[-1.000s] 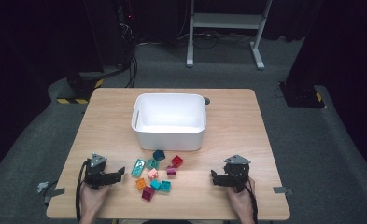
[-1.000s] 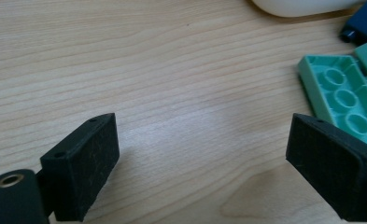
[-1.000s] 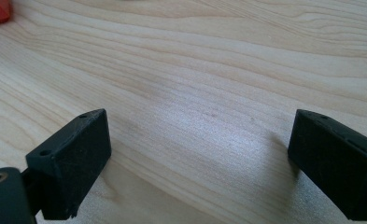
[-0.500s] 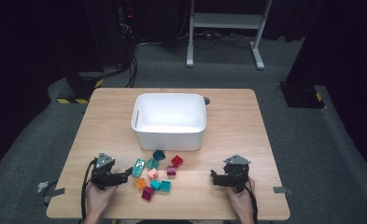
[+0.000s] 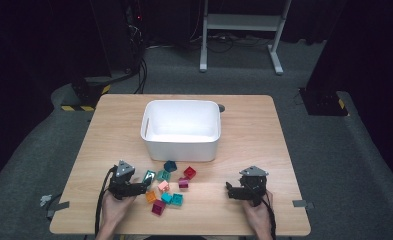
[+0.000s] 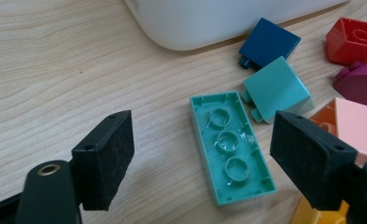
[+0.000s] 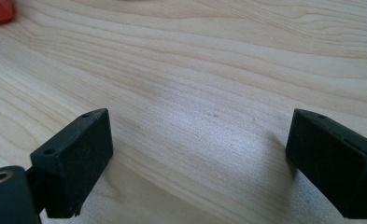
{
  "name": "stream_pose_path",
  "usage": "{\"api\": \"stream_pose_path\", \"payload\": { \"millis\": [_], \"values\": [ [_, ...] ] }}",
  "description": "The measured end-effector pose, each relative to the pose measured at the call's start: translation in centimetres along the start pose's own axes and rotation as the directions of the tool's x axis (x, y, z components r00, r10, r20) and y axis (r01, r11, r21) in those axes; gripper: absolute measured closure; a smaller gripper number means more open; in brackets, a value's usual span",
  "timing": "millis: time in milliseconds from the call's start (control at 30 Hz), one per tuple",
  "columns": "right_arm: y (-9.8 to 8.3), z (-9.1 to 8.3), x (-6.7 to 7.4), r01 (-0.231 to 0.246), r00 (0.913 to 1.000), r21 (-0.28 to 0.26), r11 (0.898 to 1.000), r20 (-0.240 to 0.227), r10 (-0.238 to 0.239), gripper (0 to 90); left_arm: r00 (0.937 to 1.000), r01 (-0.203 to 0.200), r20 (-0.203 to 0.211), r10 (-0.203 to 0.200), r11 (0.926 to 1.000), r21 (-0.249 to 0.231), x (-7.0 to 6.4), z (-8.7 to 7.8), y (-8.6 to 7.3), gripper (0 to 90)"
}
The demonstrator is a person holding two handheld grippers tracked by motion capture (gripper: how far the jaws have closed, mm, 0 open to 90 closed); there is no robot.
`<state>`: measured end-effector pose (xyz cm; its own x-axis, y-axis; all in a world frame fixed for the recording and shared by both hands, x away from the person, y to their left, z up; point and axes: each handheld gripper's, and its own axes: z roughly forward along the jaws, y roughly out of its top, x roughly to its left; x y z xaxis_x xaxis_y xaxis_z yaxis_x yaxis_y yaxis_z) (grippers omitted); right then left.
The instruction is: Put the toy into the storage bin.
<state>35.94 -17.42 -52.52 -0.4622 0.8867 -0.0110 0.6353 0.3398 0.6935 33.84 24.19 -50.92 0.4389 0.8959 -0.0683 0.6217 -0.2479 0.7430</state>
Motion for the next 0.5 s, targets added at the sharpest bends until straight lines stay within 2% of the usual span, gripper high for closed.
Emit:
{"api": "stream_pose_path", "payload": {
  "millis": [367, 500],
  "values": [
    [0.0, 0.0, 0.0, 0.001, 1.0000, 0.000, 1.000, 0.000, -0.001, 7.0, 0.9999, -0.011, 0.012, 0.010, 0.9994, 0.033, -0.2, 1.3, 0.1, 32.3],
    [0.0, 0.0, 0.0, 0.000, 1.0000, 0.000, 1.000, 0.000, 0.000, 7.0, 0.9997, -0.026, 0.003, 0.026, 0.9990, 0.035, -0.1, 1.5, 0.1, 37.8]
  ]
}}
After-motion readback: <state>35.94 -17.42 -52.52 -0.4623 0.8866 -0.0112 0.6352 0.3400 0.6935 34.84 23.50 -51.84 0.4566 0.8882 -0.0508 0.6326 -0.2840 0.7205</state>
